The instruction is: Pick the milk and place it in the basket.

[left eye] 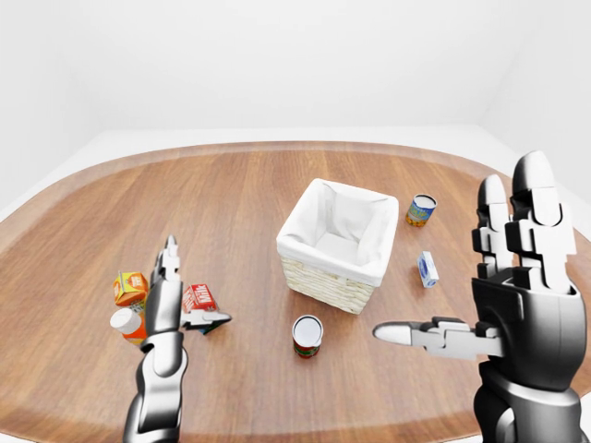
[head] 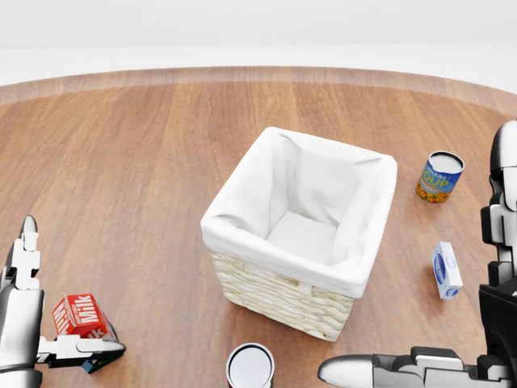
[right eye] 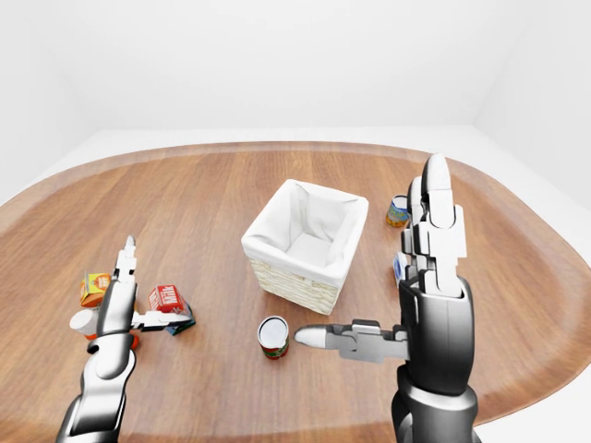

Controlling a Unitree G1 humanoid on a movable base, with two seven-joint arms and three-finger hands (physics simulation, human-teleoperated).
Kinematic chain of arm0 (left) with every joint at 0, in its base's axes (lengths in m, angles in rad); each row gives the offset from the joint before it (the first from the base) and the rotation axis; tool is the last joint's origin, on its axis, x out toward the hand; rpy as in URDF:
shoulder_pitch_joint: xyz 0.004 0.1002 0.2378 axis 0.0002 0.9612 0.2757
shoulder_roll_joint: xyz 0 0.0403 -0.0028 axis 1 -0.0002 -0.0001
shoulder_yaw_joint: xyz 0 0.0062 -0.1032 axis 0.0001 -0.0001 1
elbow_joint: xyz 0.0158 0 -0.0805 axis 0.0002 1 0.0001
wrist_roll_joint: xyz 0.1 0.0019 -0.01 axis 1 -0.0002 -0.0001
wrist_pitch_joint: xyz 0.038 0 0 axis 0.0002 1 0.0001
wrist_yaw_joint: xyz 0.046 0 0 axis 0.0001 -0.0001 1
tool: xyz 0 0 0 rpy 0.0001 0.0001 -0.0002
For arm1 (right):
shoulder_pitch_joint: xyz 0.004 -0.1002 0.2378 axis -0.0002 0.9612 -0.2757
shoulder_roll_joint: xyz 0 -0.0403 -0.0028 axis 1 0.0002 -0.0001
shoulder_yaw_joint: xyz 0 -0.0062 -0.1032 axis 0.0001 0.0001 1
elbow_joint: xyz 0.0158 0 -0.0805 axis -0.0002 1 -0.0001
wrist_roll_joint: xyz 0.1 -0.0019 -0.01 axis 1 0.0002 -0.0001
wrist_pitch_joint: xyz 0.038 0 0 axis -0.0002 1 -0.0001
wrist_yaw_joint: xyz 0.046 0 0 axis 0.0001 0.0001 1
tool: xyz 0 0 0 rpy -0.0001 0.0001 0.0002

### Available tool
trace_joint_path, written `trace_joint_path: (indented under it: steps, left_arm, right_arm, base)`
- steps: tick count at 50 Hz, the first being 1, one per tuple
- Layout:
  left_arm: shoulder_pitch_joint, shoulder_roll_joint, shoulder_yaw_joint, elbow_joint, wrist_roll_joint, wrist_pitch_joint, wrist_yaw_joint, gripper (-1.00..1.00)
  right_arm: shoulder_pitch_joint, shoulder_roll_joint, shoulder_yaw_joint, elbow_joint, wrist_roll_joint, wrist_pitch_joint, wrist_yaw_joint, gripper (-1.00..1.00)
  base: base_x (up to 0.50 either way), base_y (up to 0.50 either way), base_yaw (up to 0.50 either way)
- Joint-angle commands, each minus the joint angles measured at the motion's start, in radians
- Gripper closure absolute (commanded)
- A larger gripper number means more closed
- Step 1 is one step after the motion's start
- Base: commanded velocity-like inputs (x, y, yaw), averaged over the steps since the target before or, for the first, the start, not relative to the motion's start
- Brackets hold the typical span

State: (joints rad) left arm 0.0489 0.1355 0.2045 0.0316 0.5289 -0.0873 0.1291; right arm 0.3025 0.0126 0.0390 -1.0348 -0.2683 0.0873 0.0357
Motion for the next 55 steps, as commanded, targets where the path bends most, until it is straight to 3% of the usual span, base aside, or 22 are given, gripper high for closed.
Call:
trace_joint_path:
  steps: [1,55]
  left_arm:
    - [-0.024,0.017,0.005,0.078,0.0,0.0,0.033,-1.0]
    - [-0.166,0.086,-0.04,0.452,-0.022,0.0,0.169,-1.0]
  right_arm:
    - [0.004,-0.002,0.007,0.0,-0.002,0.0,-0.001,-1.0]
    - [-0.002,0.011,0.002,-0.012,-0.002,0.0,0.013,-1.0]
  base:
    - [0.0,0.0,0.0]
    - [0.0,0.0,0.0]
